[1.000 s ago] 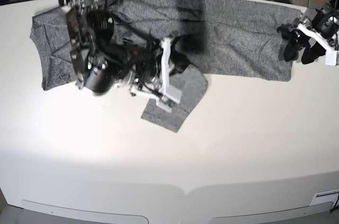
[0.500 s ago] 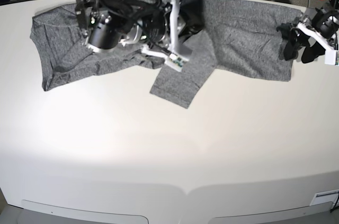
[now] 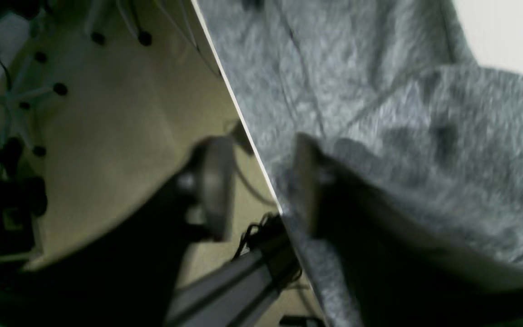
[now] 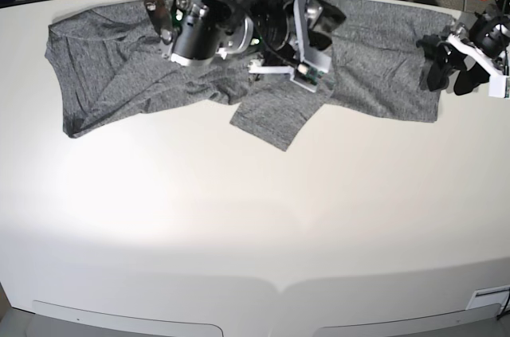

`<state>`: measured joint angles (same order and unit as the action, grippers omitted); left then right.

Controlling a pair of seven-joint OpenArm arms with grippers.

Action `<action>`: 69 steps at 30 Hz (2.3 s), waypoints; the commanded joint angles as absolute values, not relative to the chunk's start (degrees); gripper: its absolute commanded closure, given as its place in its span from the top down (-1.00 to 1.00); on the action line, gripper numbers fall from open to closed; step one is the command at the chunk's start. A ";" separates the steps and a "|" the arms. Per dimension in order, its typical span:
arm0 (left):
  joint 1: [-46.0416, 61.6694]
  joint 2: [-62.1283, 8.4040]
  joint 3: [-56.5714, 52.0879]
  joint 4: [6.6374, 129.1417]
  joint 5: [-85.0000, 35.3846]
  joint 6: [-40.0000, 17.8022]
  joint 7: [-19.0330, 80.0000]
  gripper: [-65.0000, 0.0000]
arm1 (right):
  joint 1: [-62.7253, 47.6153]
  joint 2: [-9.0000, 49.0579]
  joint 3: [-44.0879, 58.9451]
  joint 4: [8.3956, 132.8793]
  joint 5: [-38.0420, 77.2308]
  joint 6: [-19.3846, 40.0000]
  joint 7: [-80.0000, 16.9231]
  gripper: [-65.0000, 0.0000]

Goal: Fold the T-shirt properly
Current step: 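Release the sleeve and move the left gripper to the shirt's middle, then grasp the shirt edge with the left gripper and pull it toward its end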

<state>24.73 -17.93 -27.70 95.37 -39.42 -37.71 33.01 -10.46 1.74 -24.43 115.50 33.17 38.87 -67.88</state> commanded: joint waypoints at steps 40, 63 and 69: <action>6.13 -3.95 21.10 98.10 -7.68 -15.75 27.64 -0.02 | -3.07 22.98 26.50 96.75 30.65 35.99 -63.42 0.04; -3.68 0.47 22.65 69.32 -5.76 -10.66 25.61 -0.41 | -3.03 23.00 26.52 96.29 30.63 36.03 -64.51 0.04; -3.66 0.47 22.65 68.53 -2.92 -10.70 26.11 -1.00 | -3.03 23.00 26.50 96.29 30.63 36.03 -64.51 0.04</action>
